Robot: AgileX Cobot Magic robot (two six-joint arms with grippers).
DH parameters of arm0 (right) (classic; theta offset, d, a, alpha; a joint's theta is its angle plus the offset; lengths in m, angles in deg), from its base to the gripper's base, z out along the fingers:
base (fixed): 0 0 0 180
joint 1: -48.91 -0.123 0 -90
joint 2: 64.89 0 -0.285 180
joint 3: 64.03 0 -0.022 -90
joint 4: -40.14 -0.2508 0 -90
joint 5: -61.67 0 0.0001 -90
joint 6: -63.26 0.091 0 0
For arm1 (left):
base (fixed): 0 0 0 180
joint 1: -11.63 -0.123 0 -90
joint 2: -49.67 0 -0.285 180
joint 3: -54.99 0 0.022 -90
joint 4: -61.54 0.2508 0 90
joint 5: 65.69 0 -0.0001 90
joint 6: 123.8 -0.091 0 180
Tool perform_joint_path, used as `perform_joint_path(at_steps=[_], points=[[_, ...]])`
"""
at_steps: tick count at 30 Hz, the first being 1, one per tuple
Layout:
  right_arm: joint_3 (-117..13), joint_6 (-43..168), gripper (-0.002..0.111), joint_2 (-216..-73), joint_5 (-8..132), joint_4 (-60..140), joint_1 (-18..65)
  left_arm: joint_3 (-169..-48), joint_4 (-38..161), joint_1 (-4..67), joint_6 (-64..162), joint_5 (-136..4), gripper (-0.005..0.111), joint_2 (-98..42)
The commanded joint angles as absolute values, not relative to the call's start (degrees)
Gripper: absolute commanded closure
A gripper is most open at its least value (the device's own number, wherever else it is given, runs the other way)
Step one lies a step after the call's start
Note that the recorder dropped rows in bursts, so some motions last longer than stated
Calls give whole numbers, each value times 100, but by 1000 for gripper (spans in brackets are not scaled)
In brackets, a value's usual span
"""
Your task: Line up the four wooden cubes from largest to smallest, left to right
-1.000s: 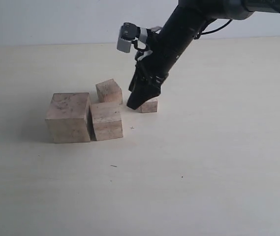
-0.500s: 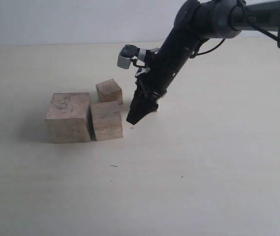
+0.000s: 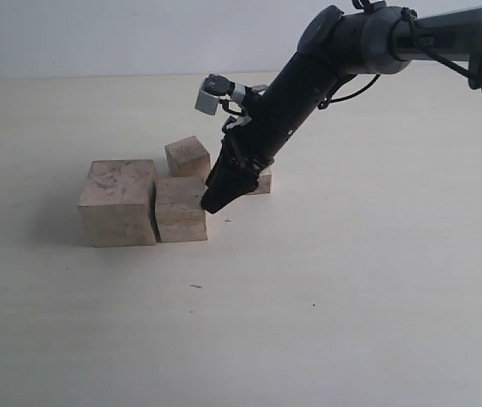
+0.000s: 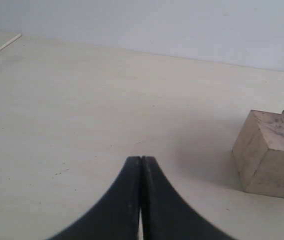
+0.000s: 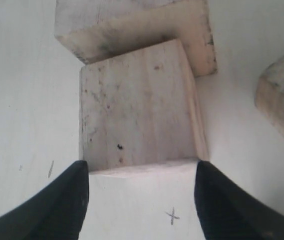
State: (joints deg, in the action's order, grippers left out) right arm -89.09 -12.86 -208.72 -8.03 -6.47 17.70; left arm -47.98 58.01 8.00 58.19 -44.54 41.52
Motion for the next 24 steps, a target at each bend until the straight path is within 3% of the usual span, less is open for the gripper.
perform_joint_path(at_steps=[1,24], points=[[-8890,-1372,49,-20858,-829,-747,1765,-4779,5752,826,5795,-4510,107,4189],[-8890,-1152,49,-20860,-829,-302,1765,-4779,5752,826,5795,-4510,107,4189]])
